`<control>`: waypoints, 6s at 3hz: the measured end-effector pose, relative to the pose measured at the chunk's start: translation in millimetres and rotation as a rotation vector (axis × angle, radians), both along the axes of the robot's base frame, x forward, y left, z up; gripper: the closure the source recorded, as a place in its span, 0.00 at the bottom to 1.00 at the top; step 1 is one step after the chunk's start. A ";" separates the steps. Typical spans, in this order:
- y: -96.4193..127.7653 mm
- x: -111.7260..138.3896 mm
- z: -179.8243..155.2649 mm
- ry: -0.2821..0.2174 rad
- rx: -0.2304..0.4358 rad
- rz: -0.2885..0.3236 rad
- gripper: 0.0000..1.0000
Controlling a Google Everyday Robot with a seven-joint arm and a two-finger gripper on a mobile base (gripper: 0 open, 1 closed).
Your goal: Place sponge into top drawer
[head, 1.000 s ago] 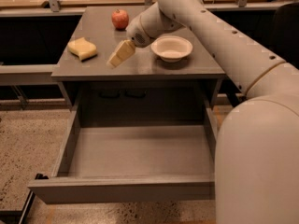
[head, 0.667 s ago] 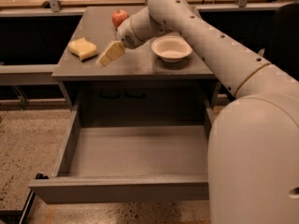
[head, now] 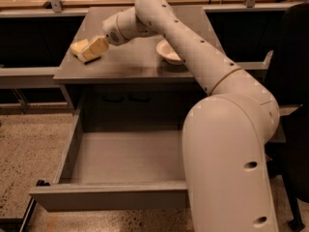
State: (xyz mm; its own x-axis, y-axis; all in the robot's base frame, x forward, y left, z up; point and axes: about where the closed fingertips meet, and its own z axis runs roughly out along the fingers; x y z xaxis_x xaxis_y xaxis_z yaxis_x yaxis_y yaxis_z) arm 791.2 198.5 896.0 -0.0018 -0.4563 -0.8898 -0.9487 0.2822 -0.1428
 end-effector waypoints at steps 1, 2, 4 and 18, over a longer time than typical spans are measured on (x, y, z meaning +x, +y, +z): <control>34.0 13.0 -7.2 0.026 0.059 0.043 0.00; 54.0 25.5 -27.0 0.067 0.069 0.058 0.00; 59.2 40.5 -55.0 0.116 0.038 0.024 0.18; -154.1 -216.8 -90.0 0.212 -0.215 0.230 1.00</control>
Offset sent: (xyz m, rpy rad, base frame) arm 0.0536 0.0707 -0.0417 0.0783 0.1106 0.0666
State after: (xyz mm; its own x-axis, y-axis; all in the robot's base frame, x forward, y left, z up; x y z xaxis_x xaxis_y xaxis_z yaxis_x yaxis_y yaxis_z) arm 574.3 44.4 805.9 -0.0510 -0.6423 -0.7648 -0.9986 0.0431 0.0303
